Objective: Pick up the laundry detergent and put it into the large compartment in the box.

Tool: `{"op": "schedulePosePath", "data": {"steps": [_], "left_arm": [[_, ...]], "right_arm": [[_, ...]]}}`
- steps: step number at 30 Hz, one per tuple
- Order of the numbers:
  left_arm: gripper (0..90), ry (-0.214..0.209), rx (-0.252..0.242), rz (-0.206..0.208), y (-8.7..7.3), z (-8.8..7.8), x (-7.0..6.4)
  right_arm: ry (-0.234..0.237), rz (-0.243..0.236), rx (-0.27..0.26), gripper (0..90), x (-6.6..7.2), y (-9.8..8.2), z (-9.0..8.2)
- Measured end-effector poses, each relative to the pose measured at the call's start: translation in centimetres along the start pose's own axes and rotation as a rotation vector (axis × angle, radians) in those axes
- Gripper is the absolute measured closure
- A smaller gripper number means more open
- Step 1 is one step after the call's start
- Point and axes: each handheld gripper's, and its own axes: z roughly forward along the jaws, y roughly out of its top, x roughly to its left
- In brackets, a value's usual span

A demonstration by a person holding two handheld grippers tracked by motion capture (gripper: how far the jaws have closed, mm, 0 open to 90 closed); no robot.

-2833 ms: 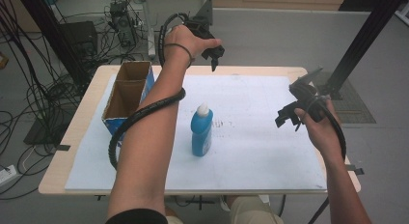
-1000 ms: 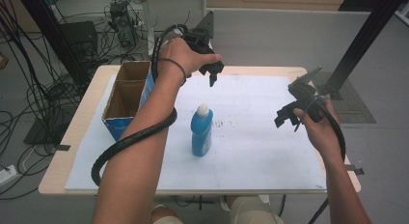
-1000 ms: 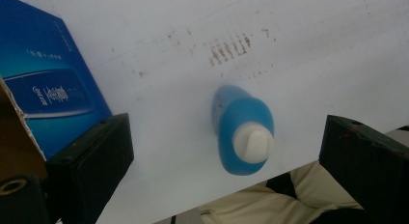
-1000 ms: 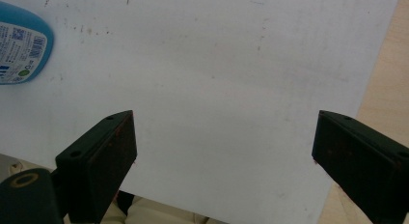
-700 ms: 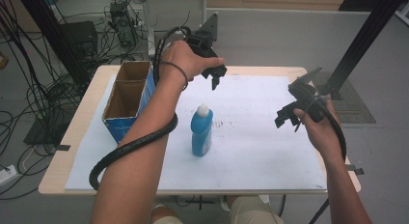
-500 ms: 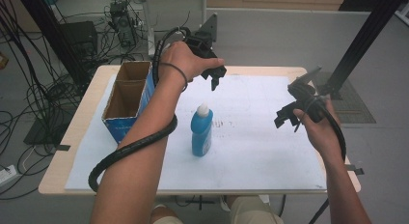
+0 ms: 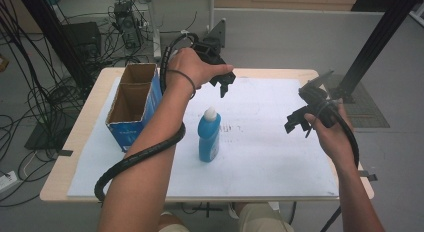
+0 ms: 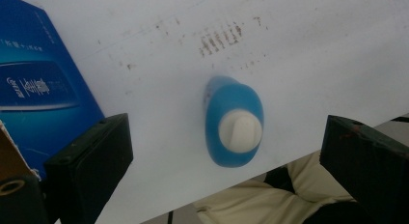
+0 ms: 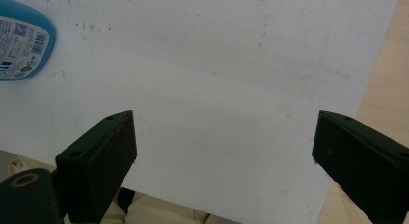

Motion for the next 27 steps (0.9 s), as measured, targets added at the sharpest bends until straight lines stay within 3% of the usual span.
{"op": "schedulePosePath", "data": {"steps": [11,27], "left_arm": [[4.8,-0.004,0.012,0.007,-0.3,1.3,-0.4],[4.9,-0.028,0.029,-0.01,-1.3,5.3,-0.3]], "right_arm": [[0.002,-0.003,-0.002,8.3,0.2,-0.1,-0.1],[0.003,-0.005,0.002,8.3,0.4,-0.4,-0.1]]}}
